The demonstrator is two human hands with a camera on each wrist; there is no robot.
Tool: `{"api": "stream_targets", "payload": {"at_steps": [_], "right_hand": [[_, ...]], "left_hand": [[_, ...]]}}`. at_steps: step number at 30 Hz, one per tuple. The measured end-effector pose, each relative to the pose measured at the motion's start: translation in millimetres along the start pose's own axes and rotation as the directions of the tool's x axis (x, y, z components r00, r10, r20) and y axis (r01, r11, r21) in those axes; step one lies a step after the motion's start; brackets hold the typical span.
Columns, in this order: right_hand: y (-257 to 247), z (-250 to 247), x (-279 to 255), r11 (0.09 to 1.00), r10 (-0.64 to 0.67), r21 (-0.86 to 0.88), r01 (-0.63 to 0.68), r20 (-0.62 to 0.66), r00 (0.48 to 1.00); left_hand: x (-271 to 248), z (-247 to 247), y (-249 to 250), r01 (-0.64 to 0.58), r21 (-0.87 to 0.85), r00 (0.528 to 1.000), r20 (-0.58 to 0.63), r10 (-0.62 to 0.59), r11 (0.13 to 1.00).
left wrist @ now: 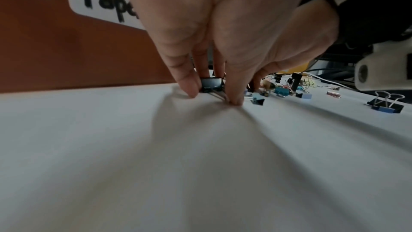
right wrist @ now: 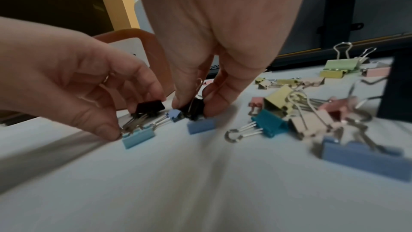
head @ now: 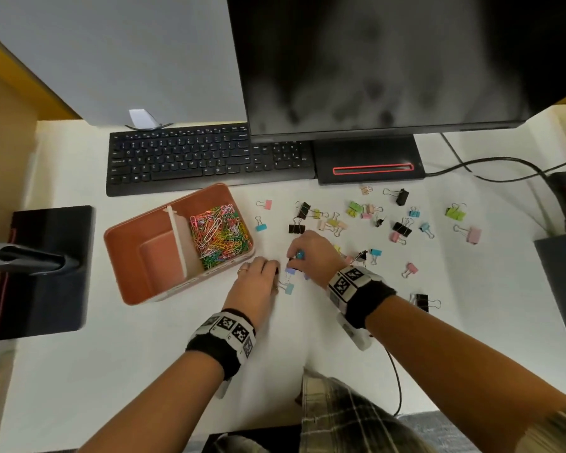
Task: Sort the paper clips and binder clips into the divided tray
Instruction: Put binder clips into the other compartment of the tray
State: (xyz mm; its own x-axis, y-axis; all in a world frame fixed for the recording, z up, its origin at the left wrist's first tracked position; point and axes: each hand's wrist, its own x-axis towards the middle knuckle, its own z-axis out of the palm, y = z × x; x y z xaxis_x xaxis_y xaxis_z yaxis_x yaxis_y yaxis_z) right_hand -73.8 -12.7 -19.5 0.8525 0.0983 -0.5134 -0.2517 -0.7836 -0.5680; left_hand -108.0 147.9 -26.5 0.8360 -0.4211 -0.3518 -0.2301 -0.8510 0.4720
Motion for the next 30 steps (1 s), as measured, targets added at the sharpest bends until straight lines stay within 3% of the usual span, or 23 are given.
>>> {"api": "stream_targets", "payload": {"at_steps": [6,9,13,16,19,21,24,27,30], "right_hand": [[3.0,-11.8,-19.4,0.984,-0.006,0.178,0.017,-0.061,0.998],[1.1,-20.2,-27.7,0.984,-0.047,0.168,0.062,-0.091,0.995],[-12.0,-30.1,-37.7,0.972,-0.217,0.072,0.222,-0.070,0.974],[-49.5,-33.8,-46.5,0.919,-0.389,0.048,0.391,-0.049,0.920],[-103.8,-24.4,-44.7,0.851,-0.520,0.066,0.521,-0.043,0.853],[-140.2,-8.4,-35.6,0.807,-0.583,0.076,0.586,-0.054,0.811],[-184.9,16.1,-18.4,0.803,-0.587,0.096,0.588,-0.037,0.809],[-197.2,26.0,-9.9,0.804,-0.585,0.093,0.587,-0.054,0.810],[-168.1,15.2,-12.3,0.825,-0.549,0.084,0.559,-0.121,0.827]], "left_hand": [[-2.7,-5.8,-7.8,0.083,-0.054,0.995,0.052,-0.080,0.995],[-13.8,-16.7,-5.3,0.065,-0.117,0.998,-0.008,-0.067,0.991],[-41.7,-51.2,-3.9,-0.054,-0.181,0.987,-0.158,0.025,0.982],[-64.7,-92.3,-19.5,-0.039,-0.199,0.947,-0.320,-0.027,0.979],[-79.3,-131.8,-51.6,0.108,-0.224,0.878,-0.434,-0.199,0.968],[-83.2,-148.2,-77.4,0.199,-0.257,0.821,-0.484,-0.304,0.946],[-83.6,-159.3,-106.5,0.269,-0.343,0.772,-0.482,-0.414,0.900],[-83.2,-160.8,-109.3,0.316,-0.328,0.782,-0.441,-0.440,0.890],[-81.4,-157.3,-86.1,0.187,-0.306,0.809,-0.490,-0.323,0.933]]}}
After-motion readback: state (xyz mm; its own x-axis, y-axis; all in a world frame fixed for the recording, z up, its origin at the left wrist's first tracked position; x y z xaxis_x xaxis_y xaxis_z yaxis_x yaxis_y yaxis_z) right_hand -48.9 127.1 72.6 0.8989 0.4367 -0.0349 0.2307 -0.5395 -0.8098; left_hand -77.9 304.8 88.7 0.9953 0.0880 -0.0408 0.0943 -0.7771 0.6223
